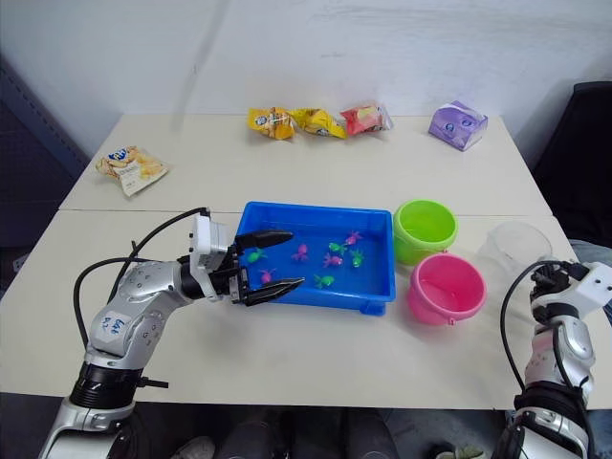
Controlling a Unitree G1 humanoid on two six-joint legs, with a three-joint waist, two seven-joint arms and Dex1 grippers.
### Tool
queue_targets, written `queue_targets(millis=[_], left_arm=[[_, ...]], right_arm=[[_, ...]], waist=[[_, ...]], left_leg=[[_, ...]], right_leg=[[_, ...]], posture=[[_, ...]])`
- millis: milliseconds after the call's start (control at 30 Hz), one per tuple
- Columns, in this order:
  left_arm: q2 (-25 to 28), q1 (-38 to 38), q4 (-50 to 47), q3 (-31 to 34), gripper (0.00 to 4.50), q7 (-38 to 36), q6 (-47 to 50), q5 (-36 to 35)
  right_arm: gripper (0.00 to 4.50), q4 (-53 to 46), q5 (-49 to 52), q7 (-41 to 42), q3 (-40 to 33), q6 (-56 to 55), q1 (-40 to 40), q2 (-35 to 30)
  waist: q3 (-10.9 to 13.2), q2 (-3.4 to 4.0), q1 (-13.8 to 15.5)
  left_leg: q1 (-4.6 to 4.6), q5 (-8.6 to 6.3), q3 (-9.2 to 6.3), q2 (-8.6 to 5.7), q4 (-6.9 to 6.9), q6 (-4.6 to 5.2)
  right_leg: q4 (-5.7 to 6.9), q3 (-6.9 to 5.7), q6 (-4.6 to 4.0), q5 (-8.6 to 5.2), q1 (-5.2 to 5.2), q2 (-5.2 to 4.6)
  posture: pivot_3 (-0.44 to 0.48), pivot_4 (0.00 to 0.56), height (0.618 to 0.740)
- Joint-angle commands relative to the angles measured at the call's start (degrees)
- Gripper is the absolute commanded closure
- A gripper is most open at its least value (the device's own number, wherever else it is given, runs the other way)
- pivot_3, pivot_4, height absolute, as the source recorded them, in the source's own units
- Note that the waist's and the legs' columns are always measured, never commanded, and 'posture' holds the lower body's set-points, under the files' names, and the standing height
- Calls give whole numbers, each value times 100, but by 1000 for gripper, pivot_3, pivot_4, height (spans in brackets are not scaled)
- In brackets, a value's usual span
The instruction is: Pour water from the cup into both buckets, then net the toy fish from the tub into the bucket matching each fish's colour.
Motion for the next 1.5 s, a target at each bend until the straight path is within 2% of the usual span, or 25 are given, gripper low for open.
queue_targets(millis=[33,100,333,433,500,600,700,833,900,1000,1133,1200,1300,1400,1500], left_arm=[[56,-78,-73,114,0,-4,-90,-46],[61,-50,-37,103,0,1,-129,-1],[123,96,81,140,0,-55,-314,117],[195,193,81,281,0,-22,-334,83],[248,242,43,414,0,46,-309,24],[534,513,-109,633,0,-123,-219,-124],[685,1062,-198,1314,0,314,-573,81],[757,1885,-345,2181,0,780,-675,74],[589,2453,-486,2765,0,1150,-671,-33],[132,3198,-269,3647,0,1910,-772,-28],[-291,3709,194,4205,0,2808,-779,275],[-555,4059,261,4392,0,3250,-767,421],[-750,4287,103,4413,0,3680,-495,466],[-745,4248,20,4337,0,3918,-244,425],[-572,3856,-46,4232,0,4667,446,745]], right_arm=[[985,-941,125,-31,-137,67,639,140],[55,-1507,16,147,29,140,1206,176],[55,-3299,438,530,-232,734,3059,248],[55,-4115,570,1359,-273,191,3531,83],[55,-4494,787,1788,-402,-104,3505,-59],[55,-5134,1430,2679,-422,17,3301,-594],[55,-5354,1319,3527,186,75,2965,-1189],[55,-5455,1302,4065,840,58,2522,-1278],[55,-5525,1173,4533,1287,-142,2463,-1240],[55,-5366,891,4780,1823,-513,2206,-959],[55,-5105,945,5126,2249,-472,2036,-760],[55,-4964,941,5618,2494,-427,2032,-879],[55,-4700,813,5850,2571,-663,1929,-838],[55,-4600,755,5880,2612,-789,1764,-762],[55,-4692,892,5808,2647,-641,1669,-690]], waist=[[0,0,3],[-1,1,17],[-2,4,-7],[-1,2,-24],[-1,3,-61],[0,1,-80],[8,-14,-63],[16,-40,43],[16,-38,84],[16,-40,110],[21,-50,157],[21,-53,151],[20,-60,163],[19,-63,165],[19,-62,161]], left_leg=[[0,0,-1,0,-1,0],[-1,-1,-2,0,-1,0],[5,-18,0,0,-6,23],[9,-21,-3,2,-13,23],[13,-25,1,2,-12,24],[16,-27,4,1,-8,25],[19,-27,-1,5,-13,21],[7,-29,-15,9,-8,22],[3,-37,-14,5,-7,35],[-3,-54,-14,5,-4,45],[-5,-62,-14,5,0,53],[-4,-67,-14,5,-2,58],[-7,-77,-14,5,-4,62],[-7,-77,-14,5,0,62],[-5,-76,-15,5,-3,61]], right_leg=[[-1,0,0,0,0,0],[-3,-1,0,0,1,-1],[-5,5,0,0,3,-4],[-5,4,-1,-1,3,-2],[-3,9,-1,-1,3,-1],[4,12,1,0,3,-1],[3,7,-1,-1,3,3],[-6,-9,-5,-3,3,0],[-20,-10,-5,-3,4,-9],[-49,-10,-4,-2,11,-11],[-60,-11,-1,-1,14,-12],[-65,-12,-1,-1,16,-13],[-80,-12,-2,-1,17,-13],[-80,-12,-2,-1,19,-14],[-76,-13,-2,-1,18,-14]], posture=[[0,150,740],[0,150,740],[0,150,740],[0,150,740],[0,150,740],[0,150,740],[0,150,740],[0,150,740],[0,150,740],[0,150,740],[0,150,740],[0,150,740],[0,150,740],[0,150,740],[0,150,740]])
